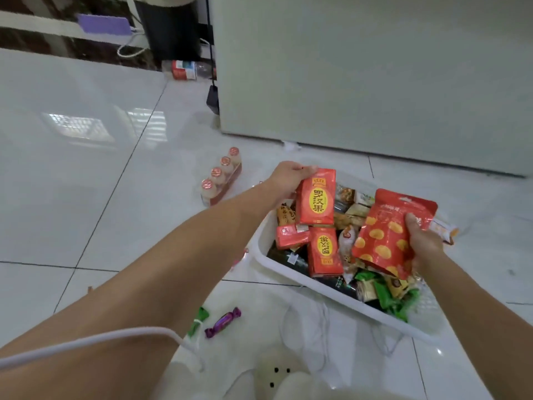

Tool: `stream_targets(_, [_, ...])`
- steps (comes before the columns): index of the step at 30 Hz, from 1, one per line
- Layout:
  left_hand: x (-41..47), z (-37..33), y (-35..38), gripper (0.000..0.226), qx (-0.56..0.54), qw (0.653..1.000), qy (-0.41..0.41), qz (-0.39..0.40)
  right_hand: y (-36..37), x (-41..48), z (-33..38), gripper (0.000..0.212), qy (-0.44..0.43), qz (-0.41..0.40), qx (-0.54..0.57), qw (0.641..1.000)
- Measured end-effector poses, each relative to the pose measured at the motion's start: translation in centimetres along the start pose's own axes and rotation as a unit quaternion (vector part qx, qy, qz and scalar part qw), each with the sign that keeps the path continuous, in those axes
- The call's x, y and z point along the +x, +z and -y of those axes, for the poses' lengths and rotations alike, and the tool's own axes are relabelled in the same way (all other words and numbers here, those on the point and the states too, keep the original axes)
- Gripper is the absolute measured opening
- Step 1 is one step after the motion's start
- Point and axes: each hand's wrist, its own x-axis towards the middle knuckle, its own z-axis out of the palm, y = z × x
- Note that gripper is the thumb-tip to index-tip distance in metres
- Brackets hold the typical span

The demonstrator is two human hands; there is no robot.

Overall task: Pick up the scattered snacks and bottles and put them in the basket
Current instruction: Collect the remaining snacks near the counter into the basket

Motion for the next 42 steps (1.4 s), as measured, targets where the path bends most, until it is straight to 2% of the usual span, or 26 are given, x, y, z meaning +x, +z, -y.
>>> stream_targets(5, [2.0, 1.8, 2.7, 0.036, 0.091, 0.995, -0.032, -0.026, 0.3, 0.6, -1.1, 0.052, -0.077, -0.008, -0.082, 0.994])
stream_targets(8, [2.0, 3.0, 4.0, 0.037, 0.164, 0.985, -0.04, 0.02, 0.6, 0.9, -0.7, 0.055, -0.116, -0.036, -0.2, 0.972])
stream_targets(10, [2.2, 3.8, 4.0, 0.042, 0.258, 0.965, -0.022, 0.05, 0.8, 0.8, -0.3, 0.064, -0.163, -0.068, -0.332, 0.927])
stream_targets(12, [2.5, 4.1, 2.9, 0.049, 0.368, 0.929, 0.023, 0.038, 1.3, 0.7, 0.2, 0.068, -0.212, -0.074, -0.414, 0.882])
stream_targets(16, [1.9, 3.2, -2.7, 0.066, 0.486, 0.871, 0.045, -0.051, 4.5, -0.4, 2.9, 0.062, -0.315, -0.03, -0.456, 0.832])
stream_targets(22, [-3.6, 3.5, -13.7, 0.069, 0.577, 0.787, 0.013, -0.217, 14.3, -5.4, 8.1, 0.063, -0.477, 0.078, -0.501, 0.718])
stream_targets(26, [-9.0, 5.7, -20.0, 0.067, 0.592, 0.755, -0.032, -0.279, 21.0, -10.3, 8.9, 0.061, -0.536, 0.143, -0.513, 0.655])
stream_targets(34, [-18.7, 13.7, -27.0, 0.072, 0.547, 0.75, -0.183, -0.325, 30.1, -17.2, 4.0, 0.061, -0.596, 0.23, -0.565, 0.522])
stream_targets(39, [-21.4, 17.9, -27.3, 0.078, 0.529, 0.76, -0.227, -0.302, 32.6, -18.9, 0.7, 0.065, -0.588, 0.281, -0.583, 0.485])
stream_targets(42, [-22.4, 20.0, -27.0, 0.082, 0.554, 0.754, -0.234, -0.263, 33.3, -19.4, -1.6, 0.066, -0.6, 0.297, -0.595, 0.445])
